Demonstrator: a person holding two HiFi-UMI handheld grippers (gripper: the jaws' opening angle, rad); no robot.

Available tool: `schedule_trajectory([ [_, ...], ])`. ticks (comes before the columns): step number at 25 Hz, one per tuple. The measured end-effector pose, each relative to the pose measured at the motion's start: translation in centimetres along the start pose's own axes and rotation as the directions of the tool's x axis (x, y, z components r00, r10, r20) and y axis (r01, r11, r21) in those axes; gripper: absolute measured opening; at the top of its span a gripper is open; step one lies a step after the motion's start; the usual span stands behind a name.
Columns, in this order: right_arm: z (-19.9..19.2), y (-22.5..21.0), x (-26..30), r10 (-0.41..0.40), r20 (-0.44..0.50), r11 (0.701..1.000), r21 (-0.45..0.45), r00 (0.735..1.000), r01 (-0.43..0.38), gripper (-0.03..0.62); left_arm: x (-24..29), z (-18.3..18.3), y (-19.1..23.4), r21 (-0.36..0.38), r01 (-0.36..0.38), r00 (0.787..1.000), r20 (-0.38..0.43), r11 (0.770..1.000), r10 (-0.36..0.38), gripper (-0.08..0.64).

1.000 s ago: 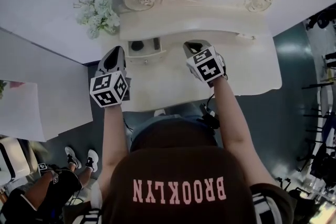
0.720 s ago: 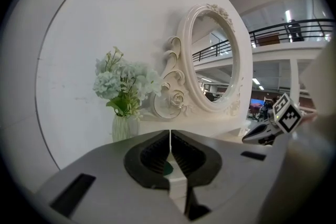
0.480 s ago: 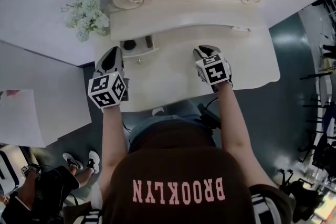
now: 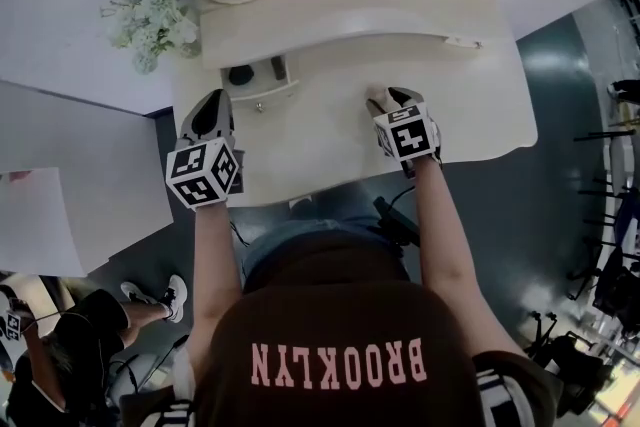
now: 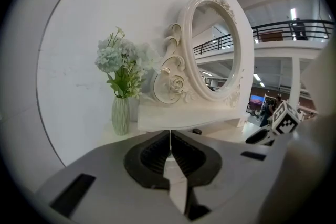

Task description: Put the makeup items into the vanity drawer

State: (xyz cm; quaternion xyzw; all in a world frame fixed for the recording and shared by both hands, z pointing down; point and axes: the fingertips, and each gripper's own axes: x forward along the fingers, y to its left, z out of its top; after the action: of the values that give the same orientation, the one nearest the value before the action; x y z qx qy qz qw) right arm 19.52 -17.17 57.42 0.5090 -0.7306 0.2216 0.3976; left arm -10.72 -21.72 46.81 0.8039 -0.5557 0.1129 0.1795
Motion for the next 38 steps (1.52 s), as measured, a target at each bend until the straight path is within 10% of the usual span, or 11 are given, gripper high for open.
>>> schedule_trajectory([
  [18,-0.7,-0.1,0.4,-0.045,-0.016,0.999,0.014,0.999,0.046,0.137,-0.4,-1.4,0.7,-0.008,-0.006,1.000,-0.021,1.000,0.006,0.009],
  [38,8.9,3.5,-2.8,-0.011,0.130,0.997,-0.073,0.991,0.021,0.135,-2.9,1.5,4.1,-0.010,-0.033,0.999,0.035,0.999,0.034,0.009],
])
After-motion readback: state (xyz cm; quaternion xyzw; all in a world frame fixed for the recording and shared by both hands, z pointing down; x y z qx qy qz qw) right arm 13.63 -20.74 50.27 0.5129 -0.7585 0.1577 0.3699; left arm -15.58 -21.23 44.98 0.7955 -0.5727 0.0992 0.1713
